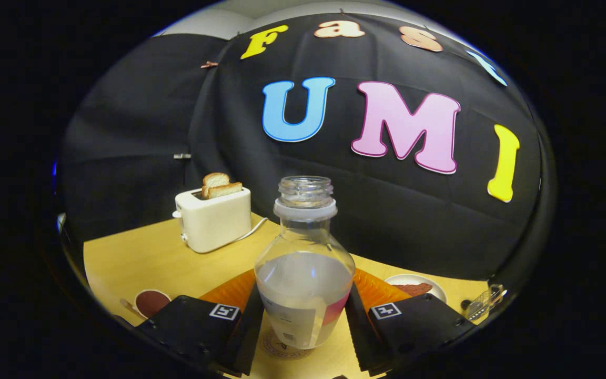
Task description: Take the bottle from table, then pour the juice into the cup, finally place the bottle on the coaster
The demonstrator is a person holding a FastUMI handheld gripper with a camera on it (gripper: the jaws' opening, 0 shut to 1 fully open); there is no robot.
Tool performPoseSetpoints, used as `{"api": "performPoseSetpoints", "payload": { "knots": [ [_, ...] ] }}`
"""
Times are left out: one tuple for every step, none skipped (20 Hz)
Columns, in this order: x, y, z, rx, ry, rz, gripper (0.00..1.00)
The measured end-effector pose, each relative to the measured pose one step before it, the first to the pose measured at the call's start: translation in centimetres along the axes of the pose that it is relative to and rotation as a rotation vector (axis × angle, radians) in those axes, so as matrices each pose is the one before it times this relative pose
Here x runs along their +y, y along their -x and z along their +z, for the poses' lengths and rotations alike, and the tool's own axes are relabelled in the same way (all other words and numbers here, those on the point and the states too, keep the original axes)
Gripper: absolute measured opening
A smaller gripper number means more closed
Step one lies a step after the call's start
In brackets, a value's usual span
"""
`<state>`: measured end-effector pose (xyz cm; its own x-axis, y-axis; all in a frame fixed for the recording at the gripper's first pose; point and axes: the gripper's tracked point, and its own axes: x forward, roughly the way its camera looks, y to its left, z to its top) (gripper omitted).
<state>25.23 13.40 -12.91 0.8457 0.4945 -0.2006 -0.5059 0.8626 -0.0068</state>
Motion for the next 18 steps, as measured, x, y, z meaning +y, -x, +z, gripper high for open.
{"api": "performPoseSetpoints", "payload": {
  "knots": [
    [0.198,-0.268,-0.355,-0.01261,-0.04169,0.00646,0.75],
    [0.216,-0.411,-0.528,-0.01061,-0.03668,0.00791,0.75],
    [0.205,-0.265,-0.583,-0.0094,-0.02415,0.00942,0.75],
    [0.127,-0.214,-0.587,-0.01016,-0.01014,-0.00224,0.75],
    [-0.06,-0.139,-0.774,-0.00603,0.00001,-0.00319,0.75],
    [-0.168,-0.074,-0.523,-0.0008,0.00488,-0.00708,0.75],
    [-0.218,-0.181,-0.657,-0.00042,0.00728,-0.00881,0.75],
    [-0.21,-0.029,-0.611,-0.00017,0.00346,-0.00704,0.75],
    [-0.067,-0.103,-0.712,0.00487,-0.00287,-0.00263,0.75],
    [-0.138,-0.021,-0.563,0.00334,-0.0057,-0.00345,0.75],
    [-0.164,0.005,-0.506,0.00408,0.00058,-0.00541,0.75],
    [-0.353,-0.084,-0.525,0.00376,0.00501,-0.00515,0.75],
    [-0.281,-0.013,-0.427,0.00149,0.00506,-0.00719,0.75],
    [-0.239,0.122,-0.298,-0.00154,0.00161,-0.01051,0.75],
    [-0.242,-0.131,-0.383,-0.00151,0.00168,-0.00875,0.76],
    [0.001,-0.006,-0.333,0.00498,-0.00643,-0.0045,0.76],
    [0.105,0.1,-0.296,0.00471,-0.01284,0.00291,0.76],
    [0.161,0.109,-0.274,0.00291,-0.00693,0.0001,0.76]
  ]
}}
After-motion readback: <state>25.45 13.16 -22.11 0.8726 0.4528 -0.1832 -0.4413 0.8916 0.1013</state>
